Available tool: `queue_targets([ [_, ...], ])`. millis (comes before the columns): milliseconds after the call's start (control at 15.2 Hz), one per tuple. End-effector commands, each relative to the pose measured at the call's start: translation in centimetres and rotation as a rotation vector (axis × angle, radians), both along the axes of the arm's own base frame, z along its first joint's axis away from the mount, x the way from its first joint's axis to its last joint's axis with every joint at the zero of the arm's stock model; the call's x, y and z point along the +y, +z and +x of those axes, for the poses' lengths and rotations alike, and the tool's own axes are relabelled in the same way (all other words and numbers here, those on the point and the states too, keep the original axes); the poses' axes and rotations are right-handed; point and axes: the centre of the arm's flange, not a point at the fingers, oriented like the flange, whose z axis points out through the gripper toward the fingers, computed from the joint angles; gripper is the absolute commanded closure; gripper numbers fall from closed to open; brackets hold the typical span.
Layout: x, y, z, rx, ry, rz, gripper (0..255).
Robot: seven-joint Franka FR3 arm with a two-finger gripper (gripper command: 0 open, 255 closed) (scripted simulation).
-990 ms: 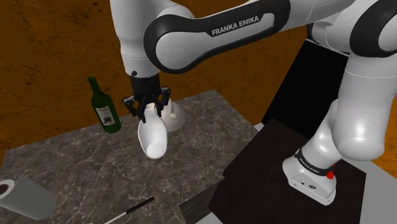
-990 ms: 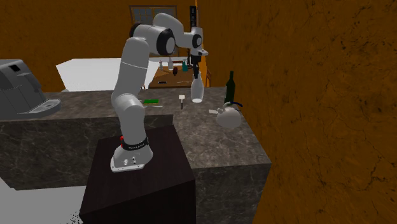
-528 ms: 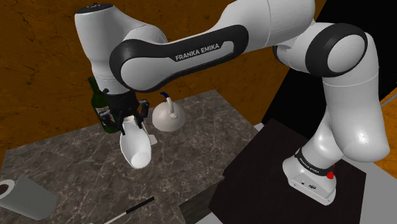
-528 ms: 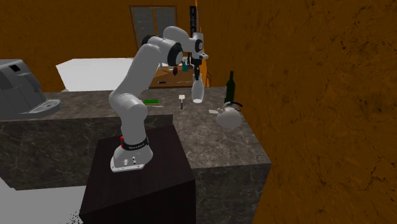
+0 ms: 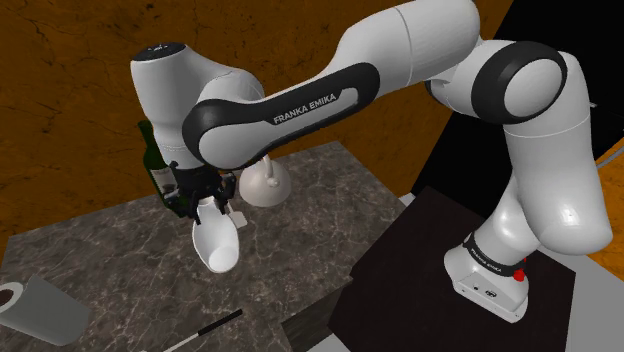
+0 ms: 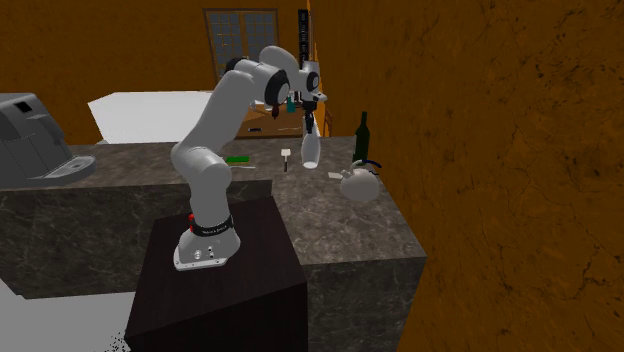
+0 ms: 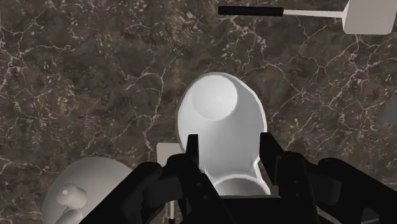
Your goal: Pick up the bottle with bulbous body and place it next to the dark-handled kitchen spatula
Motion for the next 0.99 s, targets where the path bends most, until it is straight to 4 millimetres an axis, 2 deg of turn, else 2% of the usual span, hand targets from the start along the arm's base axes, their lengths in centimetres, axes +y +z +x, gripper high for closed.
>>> queue_targets([
  [0, 0.0, -1.0, 0.0, -0.001, 0.0, 0.001, 255],
  [198, 0.0, -2.4, 0.0, -0.001, 0.0, 0.001, 255],
  [660, 0.0, -2.4, 0.0, -0.001, 0.0, 0.001, 255],
  [726, 0.0, -2.4, 0.0, -0.001, 0.0, 0.001, 0],
  [924, 0.0, -2.4, 0.0, -0.001, 0.0, 0.001, 0],
])
